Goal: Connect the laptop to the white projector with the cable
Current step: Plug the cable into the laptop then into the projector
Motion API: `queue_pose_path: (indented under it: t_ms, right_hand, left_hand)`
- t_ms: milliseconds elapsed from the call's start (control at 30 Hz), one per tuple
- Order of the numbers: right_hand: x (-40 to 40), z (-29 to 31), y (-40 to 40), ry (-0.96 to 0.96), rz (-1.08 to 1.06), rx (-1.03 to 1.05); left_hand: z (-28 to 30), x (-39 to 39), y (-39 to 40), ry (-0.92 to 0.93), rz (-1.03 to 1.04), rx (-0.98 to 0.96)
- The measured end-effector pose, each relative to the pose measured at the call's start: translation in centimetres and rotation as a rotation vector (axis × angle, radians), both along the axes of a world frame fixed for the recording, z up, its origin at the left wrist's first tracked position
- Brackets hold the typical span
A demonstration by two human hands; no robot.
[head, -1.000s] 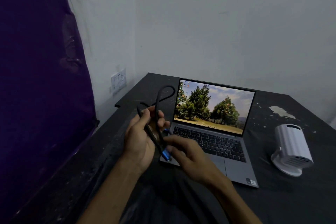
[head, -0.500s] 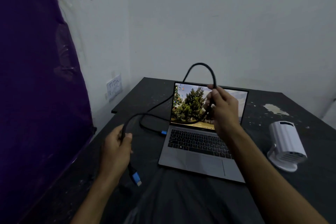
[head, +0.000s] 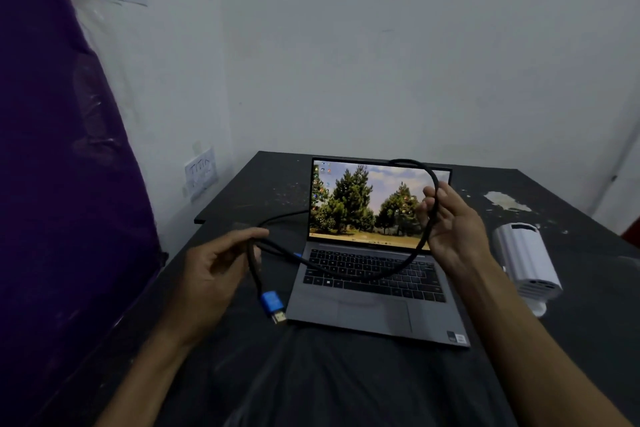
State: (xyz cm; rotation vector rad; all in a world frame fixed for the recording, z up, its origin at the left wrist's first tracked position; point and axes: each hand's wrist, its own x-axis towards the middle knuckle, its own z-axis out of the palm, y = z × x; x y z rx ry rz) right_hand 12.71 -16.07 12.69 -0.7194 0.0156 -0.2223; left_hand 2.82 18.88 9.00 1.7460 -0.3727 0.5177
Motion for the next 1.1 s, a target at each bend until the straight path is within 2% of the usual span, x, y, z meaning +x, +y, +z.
queue_pose_path:
  t_ms: [100, 200, 267, 433, 633, 733, 900, 967, 1100]
  right_hand:
    - [-0.5, -0.9, -1.0, -0.024, 0.025, -0.096]
    - [-1.6, -2.1, -1.8, -0.019, 0.047, -0.195]
    - [-2.8, -3.2, -2.0, -0.004, 0.06, -0.292]
    - [-7.0, -6.4, -1.3, 0.049, 0.05, -0.466]
    - [-10.9, -8.0, -0.5, -0.019, -0.072, -0.624]
    - [-10.9, -7.1, -2.0, -0.088, -0.152, -0.544]
    - [-9.7, -5.5, -8.5, -0.022, -0.389, -0.481]
    - [-9.3, -5.6, -10.5, 0.019, -0.437, -0.419]
    - [-9.3, -7.5, -16.1, 0.147, -0.545, -0.287]
  left_hand:
    - [1.2, 0.6, -0.8, -0.159, 0.15, 0.287]
    - [2.0, 1.1, -1.6, -0.21, 0.199, 0.273]
    - [2.2, 1.5, -2.0, -0.177, 0.199, 0.173]
    - [1.3, 2.2, -3.8, -0.012, 0.169, -0.26]
    - [-1.5, 1.8, -11.7, 0.236, 0.014, -0.642]
    - [-2.8, 1.2, -17.1, 0.391, -0.097, -0.75]
    - [-3.1, 0.3, -23.4, 0.737, -0.366, -1.014]
    - [-3.0, 0.3, -24.6, 0.805, -0.439, -1.098]
    - [-2.9, 0.4, -28.3, 0.873, -0.477, -1.093]
